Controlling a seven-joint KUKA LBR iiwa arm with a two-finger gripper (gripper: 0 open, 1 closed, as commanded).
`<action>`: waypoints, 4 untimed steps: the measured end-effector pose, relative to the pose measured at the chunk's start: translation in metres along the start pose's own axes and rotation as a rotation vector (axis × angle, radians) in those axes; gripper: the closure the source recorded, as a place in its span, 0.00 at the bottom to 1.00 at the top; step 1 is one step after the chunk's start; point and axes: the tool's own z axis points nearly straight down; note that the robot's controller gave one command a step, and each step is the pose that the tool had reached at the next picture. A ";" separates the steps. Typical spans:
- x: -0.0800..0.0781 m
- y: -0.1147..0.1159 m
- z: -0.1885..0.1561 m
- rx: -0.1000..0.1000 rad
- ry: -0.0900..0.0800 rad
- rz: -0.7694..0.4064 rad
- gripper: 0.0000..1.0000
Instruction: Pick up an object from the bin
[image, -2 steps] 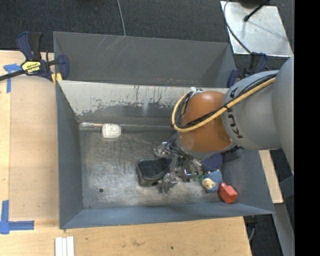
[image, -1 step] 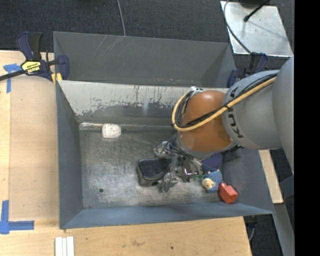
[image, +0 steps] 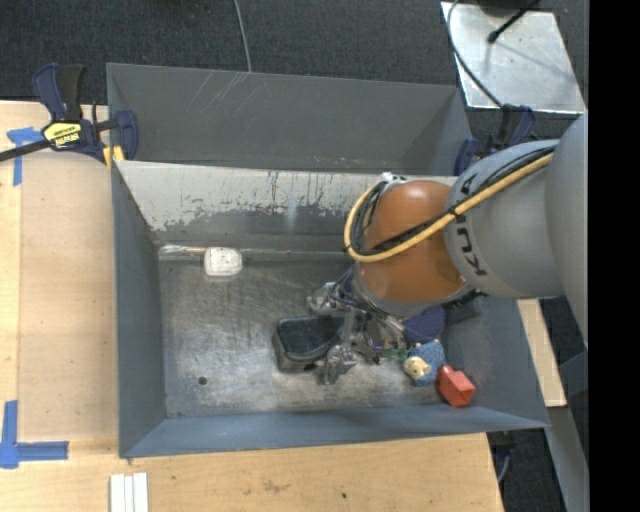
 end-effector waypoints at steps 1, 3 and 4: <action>0.000 0.000 0.000 0.000 0.000 0.000 0.00; -0.002 0.000 -0.051 0.001 0.004 0.000 1.00; -0.002 -0.001 -0.101 0.001 0.004 0.000 1.00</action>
Offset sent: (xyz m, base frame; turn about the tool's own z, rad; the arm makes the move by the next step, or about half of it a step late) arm 0.0000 0.0000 0.0000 0.0000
